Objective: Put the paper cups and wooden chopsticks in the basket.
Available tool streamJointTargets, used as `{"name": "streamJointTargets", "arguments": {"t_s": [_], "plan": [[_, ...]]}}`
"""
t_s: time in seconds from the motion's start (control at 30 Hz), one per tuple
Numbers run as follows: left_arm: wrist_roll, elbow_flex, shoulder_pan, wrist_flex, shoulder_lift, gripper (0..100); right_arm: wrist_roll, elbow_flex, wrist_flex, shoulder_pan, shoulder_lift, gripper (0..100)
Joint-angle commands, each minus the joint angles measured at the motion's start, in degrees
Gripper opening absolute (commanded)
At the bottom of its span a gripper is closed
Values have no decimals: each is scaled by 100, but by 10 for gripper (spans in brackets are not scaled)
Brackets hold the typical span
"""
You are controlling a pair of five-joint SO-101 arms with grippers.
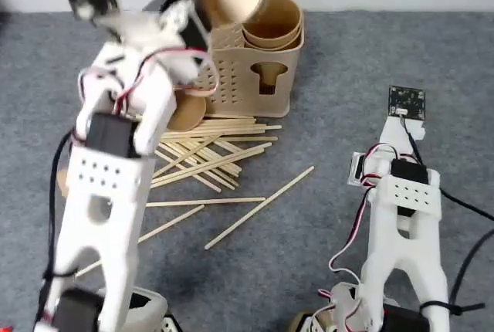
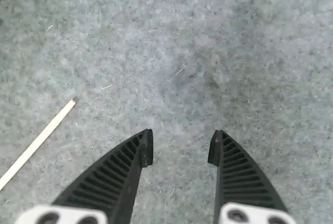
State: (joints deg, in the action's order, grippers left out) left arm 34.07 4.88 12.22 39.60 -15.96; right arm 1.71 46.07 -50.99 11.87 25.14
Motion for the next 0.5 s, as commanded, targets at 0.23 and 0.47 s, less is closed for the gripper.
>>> {"name": "streamJointTargets", "arguments": {"t_s": [0.23, 0.47], "plan": [[1011, 1736, 79, 580, 1574, 12, -62, -53, 57, -40, 251, 192], [1011, 1851, 70, 563, 2075, 12, -62, -53, 48, -31, 251, 192]]}}
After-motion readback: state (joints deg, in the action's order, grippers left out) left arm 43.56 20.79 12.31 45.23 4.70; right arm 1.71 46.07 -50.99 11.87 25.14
